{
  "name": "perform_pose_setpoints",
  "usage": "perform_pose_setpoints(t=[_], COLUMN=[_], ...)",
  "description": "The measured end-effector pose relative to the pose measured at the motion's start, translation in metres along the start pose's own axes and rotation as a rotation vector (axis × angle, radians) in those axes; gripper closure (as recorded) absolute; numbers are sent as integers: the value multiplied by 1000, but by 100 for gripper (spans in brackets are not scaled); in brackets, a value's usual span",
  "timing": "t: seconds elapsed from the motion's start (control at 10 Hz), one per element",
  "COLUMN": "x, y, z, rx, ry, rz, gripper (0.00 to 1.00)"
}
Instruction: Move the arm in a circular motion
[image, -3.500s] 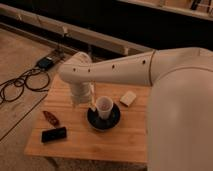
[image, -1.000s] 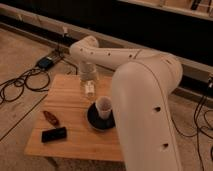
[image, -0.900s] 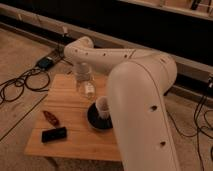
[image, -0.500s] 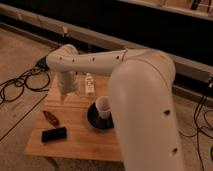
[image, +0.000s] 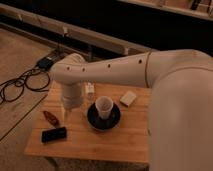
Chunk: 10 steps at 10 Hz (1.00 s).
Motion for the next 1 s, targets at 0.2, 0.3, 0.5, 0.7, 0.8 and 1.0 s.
perform_pose_setpoints(t=[0.2, 0.3, 0.5, 0.7, 0.8, 1.0], x=[32, 40, 50, 45, 32, 2], y=[-59, -80, -144, -201, -230, -254], z=[-4, -6, -15, -25, -32, -35], rx=[27, 36, 60, 93, 114, 138], ry=[5, 1, -23, -52, -68, -87], rz=[146, 197, 329, 426, 467, 489], gripper=[35, 35, 35, 35, 35, 35])
